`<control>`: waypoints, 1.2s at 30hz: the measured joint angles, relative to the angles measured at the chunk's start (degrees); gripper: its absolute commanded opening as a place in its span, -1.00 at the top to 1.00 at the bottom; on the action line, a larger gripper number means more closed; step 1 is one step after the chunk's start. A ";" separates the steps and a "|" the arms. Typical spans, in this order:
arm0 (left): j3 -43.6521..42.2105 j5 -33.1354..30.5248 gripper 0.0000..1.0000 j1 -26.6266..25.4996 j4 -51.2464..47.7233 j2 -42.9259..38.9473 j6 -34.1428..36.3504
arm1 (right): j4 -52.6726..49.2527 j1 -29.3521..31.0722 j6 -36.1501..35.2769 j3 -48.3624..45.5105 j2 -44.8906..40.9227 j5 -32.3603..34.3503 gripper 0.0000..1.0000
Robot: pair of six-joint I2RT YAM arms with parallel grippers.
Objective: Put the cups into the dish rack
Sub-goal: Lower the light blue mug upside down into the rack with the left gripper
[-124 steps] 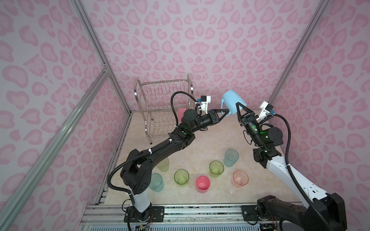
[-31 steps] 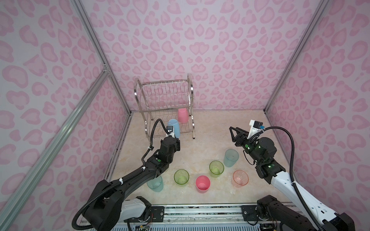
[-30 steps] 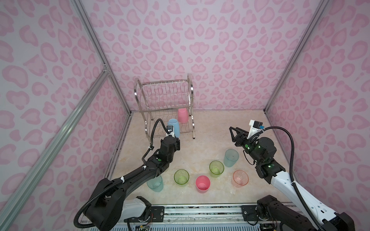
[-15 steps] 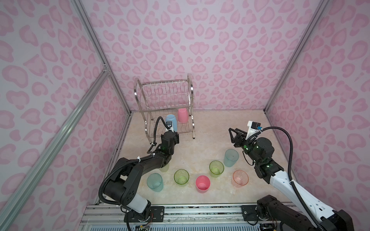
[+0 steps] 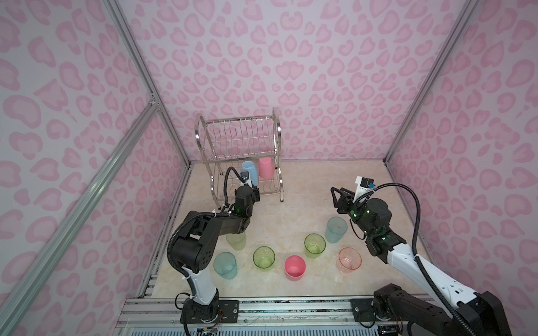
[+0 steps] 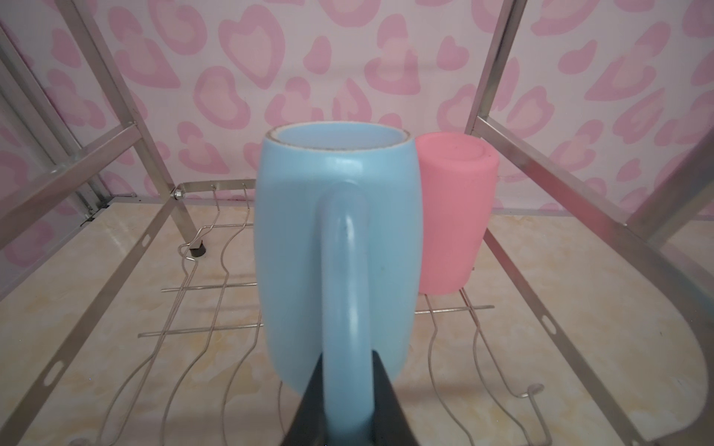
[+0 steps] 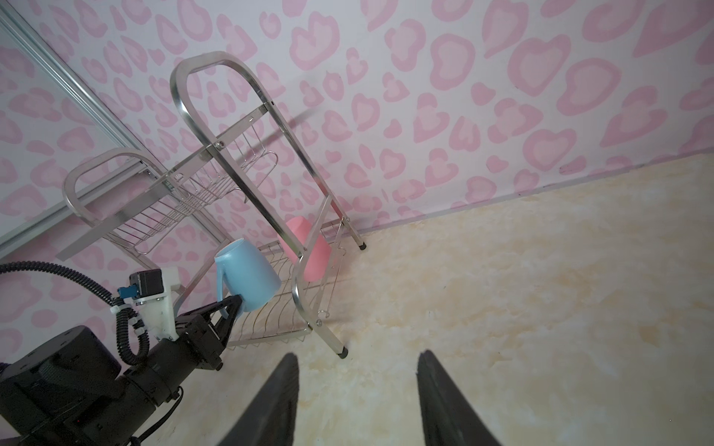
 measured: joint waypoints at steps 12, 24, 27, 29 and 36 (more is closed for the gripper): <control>6.67 3.45 0.82 3.15 1.73 7.04 -0.24 | 5.57 0.00 -1.20 0.13 4.24 0.24 0.02; 13.42 6.67 0.81 4.50 0.61 11.17 -1.03 | 8.52 -0.04 -1.62 1.46 9.51 0.20 0.01; 15.43 7.08 0.80 4.87 -0.83 11.89 -1.05 | 9.03 -0.15 -1.62 1.49 9.92 0.20 0.01; 16.31 7.13 0.80 5.03 -1.75 12.22 -1.16 | 9.05 -0.28 -1.62 1.64 10.21 0.15 0.00; 18.78 7.06 0.80 5.35 -4.70 12.87 -1.42 | 9.05 -0.68 -1.64 1.99 10.36 -0.72 0.00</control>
